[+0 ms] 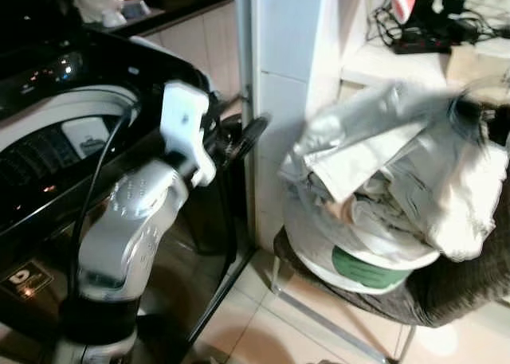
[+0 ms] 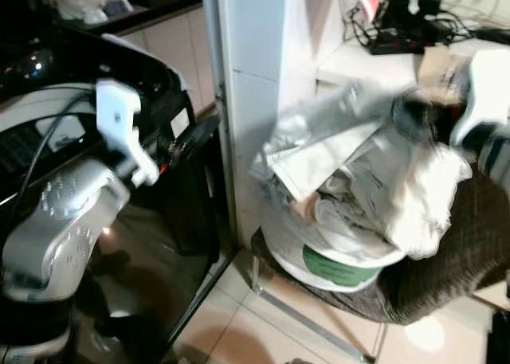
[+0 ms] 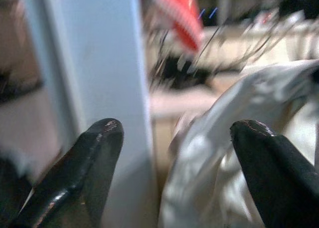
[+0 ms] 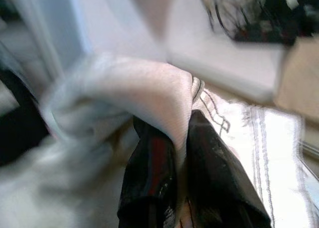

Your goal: Clothes washing

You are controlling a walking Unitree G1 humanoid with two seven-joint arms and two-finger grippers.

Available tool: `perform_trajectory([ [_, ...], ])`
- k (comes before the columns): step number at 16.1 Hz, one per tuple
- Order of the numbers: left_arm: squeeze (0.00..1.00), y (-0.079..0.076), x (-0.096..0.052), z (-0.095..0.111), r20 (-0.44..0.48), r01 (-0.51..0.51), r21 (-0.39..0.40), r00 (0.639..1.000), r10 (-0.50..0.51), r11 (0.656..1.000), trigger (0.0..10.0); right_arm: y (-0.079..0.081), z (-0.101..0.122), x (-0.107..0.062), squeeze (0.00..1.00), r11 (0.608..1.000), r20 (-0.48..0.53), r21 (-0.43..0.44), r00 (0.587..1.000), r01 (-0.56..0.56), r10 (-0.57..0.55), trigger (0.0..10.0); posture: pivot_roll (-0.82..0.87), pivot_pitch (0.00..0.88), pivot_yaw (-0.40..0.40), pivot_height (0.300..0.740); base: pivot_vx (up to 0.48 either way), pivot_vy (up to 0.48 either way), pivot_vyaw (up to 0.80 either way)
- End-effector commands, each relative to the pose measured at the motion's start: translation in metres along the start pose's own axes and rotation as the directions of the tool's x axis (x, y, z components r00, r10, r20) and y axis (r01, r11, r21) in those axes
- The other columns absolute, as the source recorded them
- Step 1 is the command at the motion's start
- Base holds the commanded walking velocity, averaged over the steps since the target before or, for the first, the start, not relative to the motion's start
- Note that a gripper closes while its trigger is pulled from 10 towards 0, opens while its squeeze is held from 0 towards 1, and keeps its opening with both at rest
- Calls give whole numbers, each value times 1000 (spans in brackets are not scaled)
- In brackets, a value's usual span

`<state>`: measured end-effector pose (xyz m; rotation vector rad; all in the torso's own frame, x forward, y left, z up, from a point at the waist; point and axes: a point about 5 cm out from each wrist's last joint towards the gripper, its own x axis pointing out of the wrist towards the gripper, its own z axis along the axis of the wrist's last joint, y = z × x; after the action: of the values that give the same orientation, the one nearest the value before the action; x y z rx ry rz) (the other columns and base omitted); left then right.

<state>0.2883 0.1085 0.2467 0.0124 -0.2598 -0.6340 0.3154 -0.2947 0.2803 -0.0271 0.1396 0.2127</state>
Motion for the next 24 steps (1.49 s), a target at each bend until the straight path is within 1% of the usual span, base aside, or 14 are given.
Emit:
perform_trajectory([
  [1, 1000, -10, 6, 22, 100, 81, 41, 991, -85, 996, 10000, 12, 32, -6, 0, 996, 143, 40, 987, -85, 78, 0, -88, 0, 48, 740, 0, 0, 0],
  [2, 1000, -13, 9, 26, 120, 108, 45, 986, -112, 993, 10000, 16, 36, -6, 0, 993, 162, 50, 982, -108, 98, 0, -88, 0, 48, 740, 0, 0, 0],
  [3, 1000, -22, 16, 34, 156, 160, 47, 974, -165, 986, 10000, 29, 47, -5, 0, 976, 224, 98, 960, -192, 167, 0, -91, 0, 44, 740, 0, 0, 0],
  [4, 1000, -29, 27, 36, 168, 196, 52, 965, -203, 979, 10000, 51, 57, -2, 0, 936, 286, 148, 919, -320, 270, 0, -97, 0, 44, 740, 0, 0, 0],
  [5, 1000, -33, 33, 35, 169, 212, 68, 961, -220, 975, 10000, 67, 59, 0, 0, 899, 305, 160, 887, -407, 347, 0, -101, 0, 43, 740, 0, 0, 0],
  [6, 1000, -33, 34, 34, 169, 216, 72, 960, -225, 974, 10000, 70, 60, 0, 0, 890, 308, 162, 878, -427, 365, 0, -101, 0, 43, 740, 0, 0, 0],
  [9, 1000, -32, 46, 34, 183, 166, 197, 962, -203, 966, 10000, 114, 59, -1, 0, 772, 302, 144, 770, -619, 561, 0, -99, 0, 29, 740, 0, 0, 0],
  [10, 725, -31, 48, 37, 205, 151, 196, 960, -191, 969, 10000, 121, 56, -3, 0, 748, 285, 131, 748, -650, 600, 0, -98, 0, 26, 740, 0, 0, 0],
  [11, 0, -29, 50, 40, 240, 153, 152, 953, -187, 976, 10000, 127, 53, -6, 0, 724, 272, 134, 727, -677, 630, 0, -96, 0, 24, 740, 0, 0, 0],
  [14, 0, -32, 48, 39, 263, 214, 77, 938, -227, 974, 10000, 139, 51, -12, 0, 670, 265, 121, 675, -732, 689, 0, -94, 0, 28, 740, 0, 0, 0],
  [17, 0, -35, 47, 29, 234, 235, 89, 939, -250, 968, 10000, 143, 50, -17, 0, 644, 268, 114, 648, -757, 713, 0, -94, 0, 28, 740, 0, 0, 0],
  [18, 0, -32, 47, 28, 242, 220, 54, 943, -227, 974, 3412, 143, 49, -18, 0, 643, 269, 116, 647, -757, 713, 0, -94, 0, 34, 740, 0, 0, 0],
  [19, 0, -28, 47, 29, 246, 213, 38, 945, -216, 976, 0, 142, 49, -19, 0, 648, 270, 118, 652, -753, 709, 0, -94, 0, 34, 740, 0, 0, 0],
  [24, 0, -25, 43, 28, 251, 222, 8, 943, -217, 975, 0, 139, 48, -19, 0, 666, 268, 126, 671, -735, 691, 0, -90, 0, 40, 740, 0, 0, 0],
])
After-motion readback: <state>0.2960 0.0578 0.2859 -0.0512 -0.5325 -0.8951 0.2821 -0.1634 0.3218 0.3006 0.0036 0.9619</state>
